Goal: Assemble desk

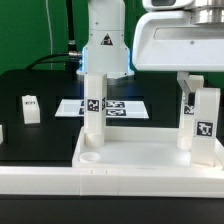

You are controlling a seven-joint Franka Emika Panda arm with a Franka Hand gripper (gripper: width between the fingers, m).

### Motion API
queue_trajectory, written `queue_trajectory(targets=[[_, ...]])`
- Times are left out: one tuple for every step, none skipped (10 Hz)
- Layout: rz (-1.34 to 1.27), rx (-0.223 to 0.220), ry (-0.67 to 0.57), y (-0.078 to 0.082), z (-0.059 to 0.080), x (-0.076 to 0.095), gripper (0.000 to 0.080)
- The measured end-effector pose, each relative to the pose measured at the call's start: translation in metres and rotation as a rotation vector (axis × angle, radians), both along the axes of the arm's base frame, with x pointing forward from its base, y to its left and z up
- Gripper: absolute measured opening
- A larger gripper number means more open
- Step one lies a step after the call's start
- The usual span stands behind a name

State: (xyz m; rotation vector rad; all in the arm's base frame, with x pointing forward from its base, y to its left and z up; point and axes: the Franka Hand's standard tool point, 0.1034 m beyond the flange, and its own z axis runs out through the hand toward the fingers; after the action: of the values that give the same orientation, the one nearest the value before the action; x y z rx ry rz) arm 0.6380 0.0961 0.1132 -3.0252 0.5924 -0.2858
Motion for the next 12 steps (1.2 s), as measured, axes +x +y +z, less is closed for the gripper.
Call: queue_trajectory(targets=[[-0.129, 0.035, -0.004, -0.0004, -0.0002, -0.0005, 0.0291], [-0.231, 0.057, -0.007, -0.0009, -0.0006, -0.0011, 0.0291], [-0.384, 0.09, -0.004, -0.0018, -0.0012, -0.0028, 0.0291], [-0.468, 0.105, -0.002, -0.0027, -0.0014, -0.0032, 0.0291], [-0.558, 0.121, 0.003, -0.0033, -0.0016, -0.0037, 0.0291], [-0.653, 0.137, 0.014, -0.003, -0.0017, -0.0047, 0.0291], [-0.751, 0.157, 0.027, -0.0029, -0.0019, -0.0054, 0.0291], [-0.82, 0.173, 0.034, -0.0029, -0.0021, -0.0059, 0.0291], [-0.89, 0.185, 0.039, -0.0027, -0.0022, -0.0064, 0.0291], [-0.931, 0.193, 0.041, -0.0026, -0.0022, -0.0066, 0.0291], [-0.949, 0.197, 0.042, -0.0025, -0.0027, -0.0067, 0.0371], [-0.923, 0.192, 0.042, -0.0024, -0.0033, -0.0069, 0.0371]])
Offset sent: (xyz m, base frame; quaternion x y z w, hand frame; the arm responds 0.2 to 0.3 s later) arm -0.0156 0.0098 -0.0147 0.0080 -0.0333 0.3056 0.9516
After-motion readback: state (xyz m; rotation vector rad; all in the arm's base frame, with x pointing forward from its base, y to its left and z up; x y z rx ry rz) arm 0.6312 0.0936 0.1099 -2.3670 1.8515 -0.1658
